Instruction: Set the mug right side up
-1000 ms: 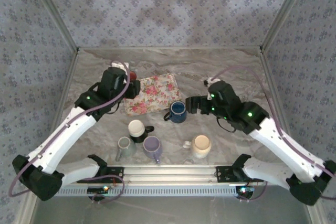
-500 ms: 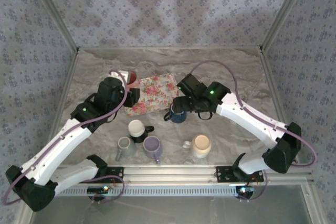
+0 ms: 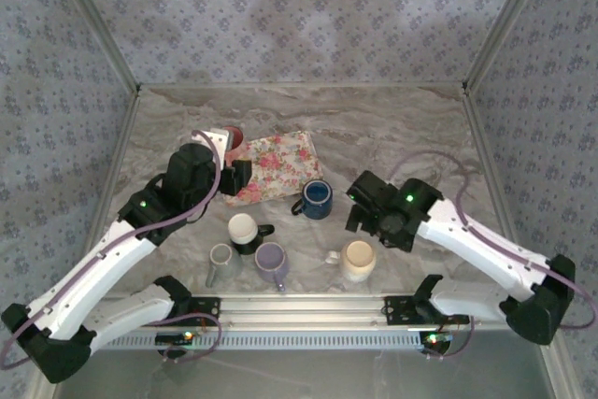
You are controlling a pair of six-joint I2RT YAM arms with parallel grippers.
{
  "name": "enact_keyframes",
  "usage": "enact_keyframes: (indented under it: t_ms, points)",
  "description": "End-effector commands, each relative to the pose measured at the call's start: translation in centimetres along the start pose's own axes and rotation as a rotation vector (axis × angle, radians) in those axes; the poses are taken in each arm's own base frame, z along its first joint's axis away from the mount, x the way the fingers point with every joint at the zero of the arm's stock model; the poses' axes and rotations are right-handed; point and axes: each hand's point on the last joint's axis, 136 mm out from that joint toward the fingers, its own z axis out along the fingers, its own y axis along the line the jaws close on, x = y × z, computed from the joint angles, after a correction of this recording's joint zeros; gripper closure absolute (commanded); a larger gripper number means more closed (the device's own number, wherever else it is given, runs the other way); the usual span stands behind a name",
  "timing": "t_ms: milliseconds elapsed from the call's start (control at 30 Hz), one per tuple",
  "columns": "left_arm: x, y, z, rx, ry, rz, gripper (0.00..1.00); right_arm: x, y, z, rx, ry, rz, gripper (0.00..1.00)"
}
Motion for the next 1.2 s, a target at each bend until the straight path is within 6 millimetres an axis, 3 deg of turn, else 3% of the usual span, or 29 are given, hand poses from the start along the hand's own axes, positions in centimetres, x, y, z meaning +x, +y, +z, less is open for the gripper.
enact_keyframes:
  t_ms: [0, 133, 300, 533, 1167]
  points:
    - [-0.9, -0.9, -0.7, 0.050, -0.039, -0.003, 0.40, 0.9, -1.9, 0.5, 0.035, 0.013, 0.395, 0.00]
    - [-0.9, -1.3, -0.9, 0.060, -0.047, 0.014, 0.40, 1.7, -1.7, 1.5, -0.018, 0.021, 0.595, 0.00]
    - [-0.7, -1.6, -1.5, 0.050, -0.060, 0.062, 0.40, 1.8, -0.6, 1.9, -0.067, 0.016, 0.708, 0.00]
    - [-0.8, -1.9, -1.9, 0.046, -0.078, 0.091, 0.40, 3.1, 0.6, 4.0, -0.027, 0.063, 0.726, 0.00]
    - [-0.7, -1.7, -2.0, 0.024, -0.087, 0.118, 0.40, 5.9, 0.9, 8.0, 0.077, 0.135, 0.718, 0.00]
